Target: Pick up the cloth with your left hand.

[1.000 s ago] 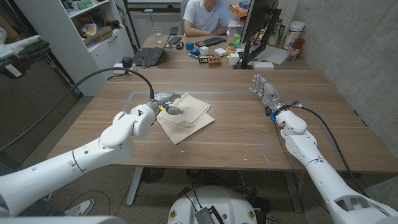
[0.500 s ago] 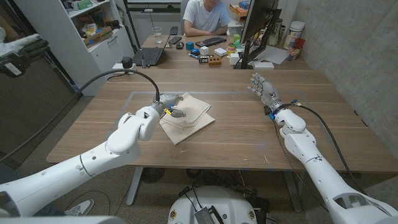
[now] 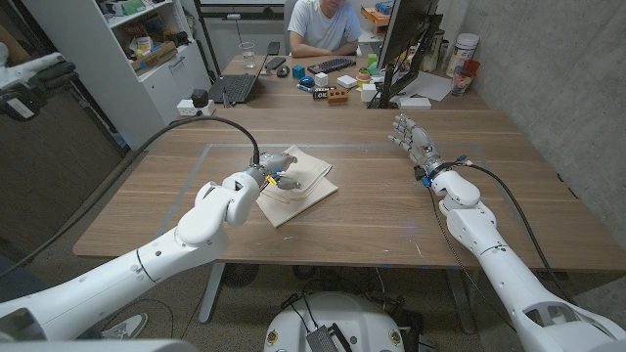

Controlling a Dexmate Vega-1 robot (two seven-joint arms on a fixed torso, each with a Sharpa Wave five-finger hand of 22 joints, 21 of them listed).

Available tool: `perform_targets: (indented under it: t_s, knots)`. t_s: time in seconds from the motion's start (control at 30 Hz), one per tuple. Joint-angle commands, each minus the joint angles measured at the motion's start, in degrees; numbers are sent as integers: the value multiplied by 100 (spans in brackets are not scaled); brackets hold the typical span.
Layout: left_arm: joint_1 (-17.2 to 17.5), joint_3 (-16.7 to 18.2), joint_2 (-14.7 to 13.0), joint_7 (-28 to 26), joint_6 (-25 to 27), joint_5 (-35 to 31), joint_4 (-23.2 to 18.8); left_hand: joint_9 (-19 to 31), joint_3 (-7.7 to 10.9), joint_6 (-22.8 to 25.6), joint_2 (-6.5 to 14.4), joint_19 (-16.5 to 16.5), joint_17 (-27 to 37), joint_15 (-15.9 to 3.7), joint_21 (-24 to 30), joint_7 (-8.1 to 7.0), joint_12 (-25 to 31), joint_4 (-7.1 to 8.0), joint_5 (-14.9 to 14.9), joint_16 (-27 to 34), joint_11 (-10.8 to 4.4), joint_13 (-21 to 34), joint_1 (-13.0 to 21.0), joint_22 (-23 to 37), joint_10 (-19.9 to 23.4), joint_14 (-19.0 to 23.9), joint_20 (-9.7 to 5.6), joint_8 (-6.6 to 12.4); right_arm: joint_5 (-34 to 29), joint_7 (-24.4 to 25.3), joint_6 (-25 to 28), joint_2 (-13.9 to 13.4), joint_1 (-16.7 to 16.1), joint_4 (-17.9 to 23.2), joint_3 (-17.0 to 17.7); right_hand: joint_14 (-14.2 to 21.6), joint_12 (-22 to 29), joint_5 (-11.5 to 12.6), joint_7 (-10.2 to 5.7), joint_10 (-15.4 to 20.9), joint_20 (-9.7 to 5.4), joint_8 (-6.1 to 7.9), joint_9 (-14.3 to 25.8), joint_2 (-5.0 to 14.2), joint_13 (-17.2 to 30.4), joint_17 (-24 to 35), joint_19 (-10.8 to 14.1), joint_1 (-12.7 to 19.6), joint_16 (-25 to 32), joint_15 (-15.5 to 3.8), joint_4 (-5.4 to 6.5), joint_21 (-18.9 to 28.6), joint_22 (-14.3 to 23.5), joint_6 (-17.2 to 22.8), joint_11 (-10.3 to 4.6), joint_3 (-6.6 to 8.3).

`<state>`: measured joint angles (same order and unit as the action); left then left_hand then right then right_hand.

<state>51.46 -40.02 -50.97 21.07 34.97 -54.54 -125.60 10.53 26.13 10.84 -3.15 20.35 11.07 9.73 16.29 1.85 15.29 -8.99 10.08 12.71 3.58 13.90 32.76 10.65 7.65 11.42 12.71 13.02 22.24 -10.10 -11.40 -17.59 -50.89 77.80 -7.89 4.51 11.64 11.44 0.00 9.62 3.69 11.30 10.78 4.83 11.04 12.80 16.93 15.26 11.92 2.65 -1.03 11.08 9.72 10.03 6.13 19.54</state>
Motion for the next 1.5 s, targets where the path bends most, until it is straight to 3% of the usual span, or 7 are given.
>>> perform_targets:
  t_s: [0.03,0.27,0.87,1.5]
  knots:
    - [-15,-169,290,90,-161,-189,164,33,-22,-14,-3,16,33,26,-44,24,32,24,-18,-15,23,17,48,13,12,11,3,-18,10,-34,-53,16,19,-65,-1,40,0,20,-22,45,22,2,13,6,18,-4,44,-50,12,22,-43,1,21,6,-7,6]
    - [-135,-350,348,478,-232,-729,192,34,-22,-5,14,1,35,18,-67,18,34,25,-15,-21,9,20,66,10,19,3,3,-26,33,-80,-112,61,53,-174,-1,38,-1,20,-21,45,23,1,14,2,18,-6,45,-57,11,18,-46,2,21,5,-8,3]
    - [-22,-274,602,996,-368,-1355,178,35,-17,-18,54,-61,36,20,-140,26,17,16,-7,-47,10,28,140,2,-14,-44,4,-59,48,-219,-252,129,163,-403,-11,43,-4,19,-26,43,32,-1,14,-14,19,-11,46,-68,10,16,-60,4,21,4,-6,-5]
    - [330,-94,791,1188,-420,-1988,181,36,-33,-18,65,-114,35,29,-200,42,17,19,-5,-47,3,35,171,-1,-3,-31,5,-80,80,-327,-320,194,236,-583,10,45,-4,22,-19,48,41,-2,15,-38,19,-20,48,-73,6,17,-83,5,21,5,3,-13]
